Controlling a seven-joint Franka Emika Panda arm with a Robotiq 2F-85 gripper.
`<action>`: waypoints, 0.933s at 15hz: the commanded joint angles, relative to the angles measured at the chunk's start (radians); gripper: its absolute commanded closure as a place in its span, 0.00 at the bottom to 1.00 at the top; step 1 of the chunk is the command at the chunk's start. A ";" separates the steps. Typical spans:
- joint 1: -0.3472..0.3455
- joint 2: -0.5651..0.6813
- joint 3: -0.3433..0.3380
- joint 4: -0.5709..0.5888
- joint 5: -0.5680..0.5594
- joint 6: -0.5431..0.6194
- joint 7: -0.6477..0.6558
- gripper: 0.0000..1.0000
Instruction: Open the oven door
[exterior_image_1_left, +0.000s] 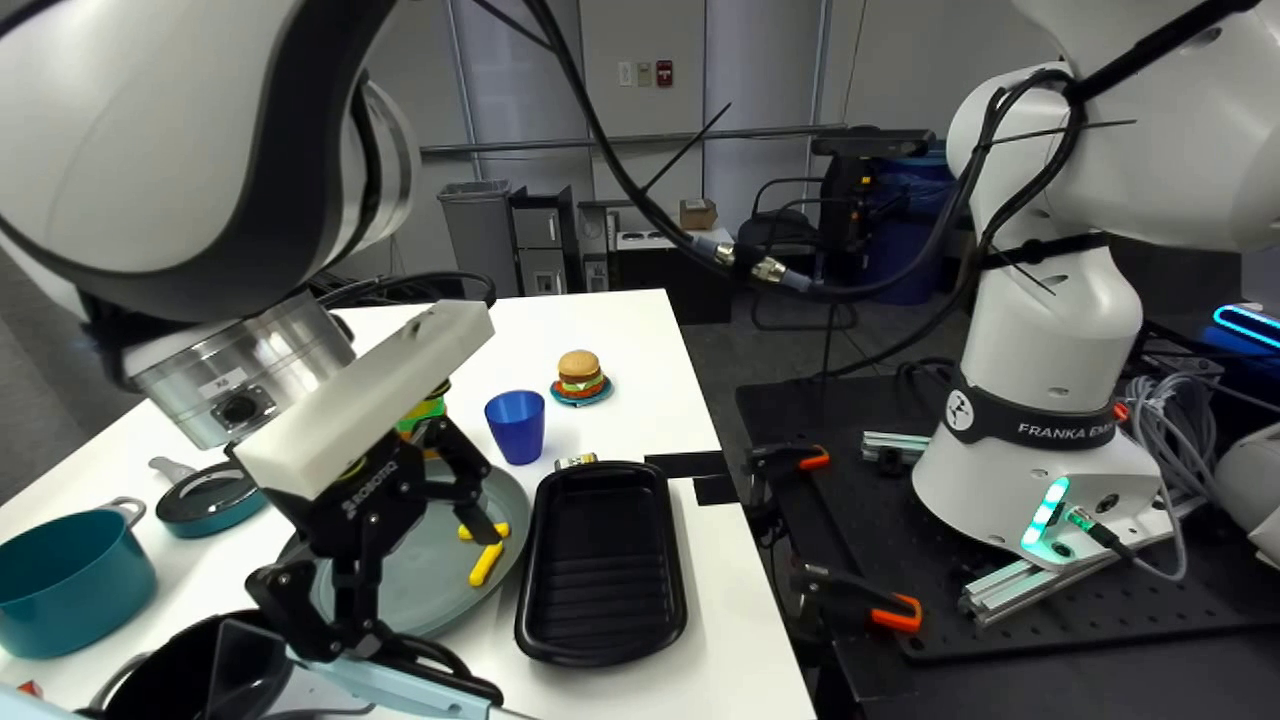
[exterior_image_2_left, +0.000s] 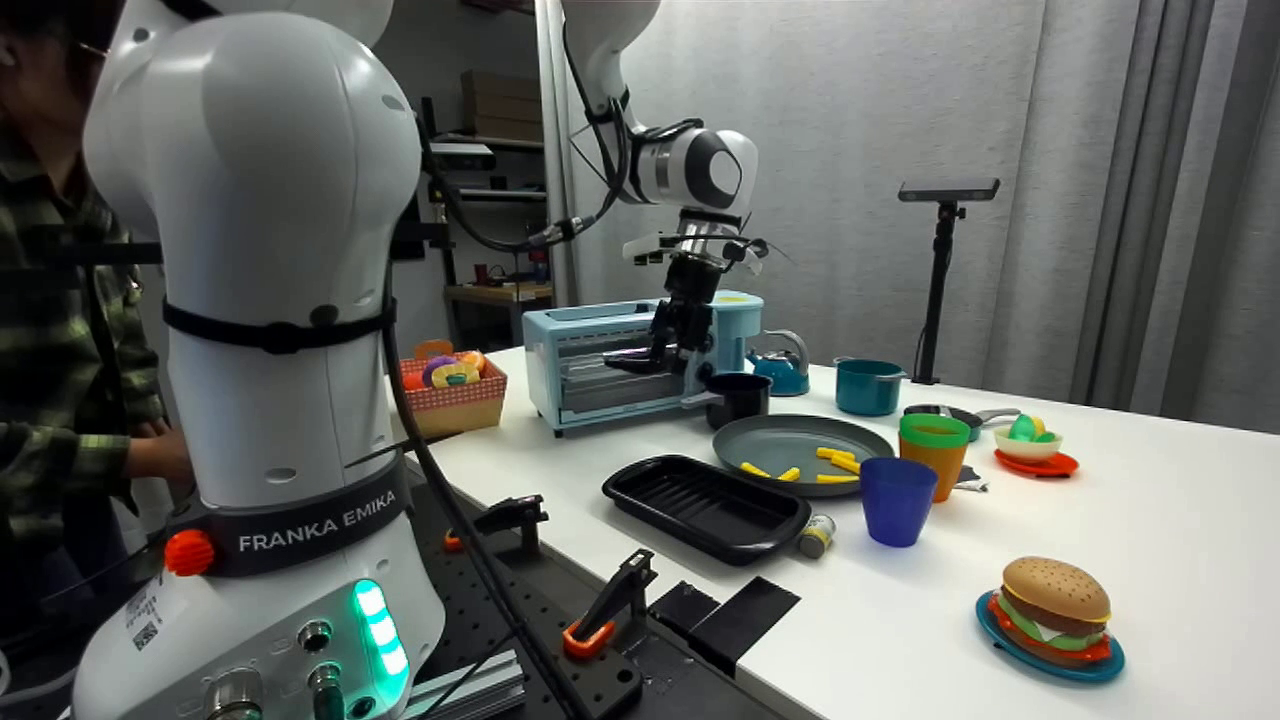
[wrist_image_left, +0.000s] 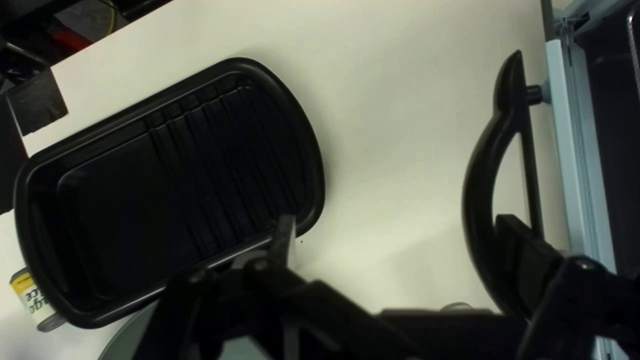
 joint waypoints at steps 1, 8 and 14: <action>-0.014 0.034 -0.014 0.011 0.002 0.054 -0.010 0.00; -0.025 0.043 -0.025 0.012 0.003 0.063 -0.033 0.00; -0.025 0.047 -0.028 0.017 0.000 0.063 -0.030 0.00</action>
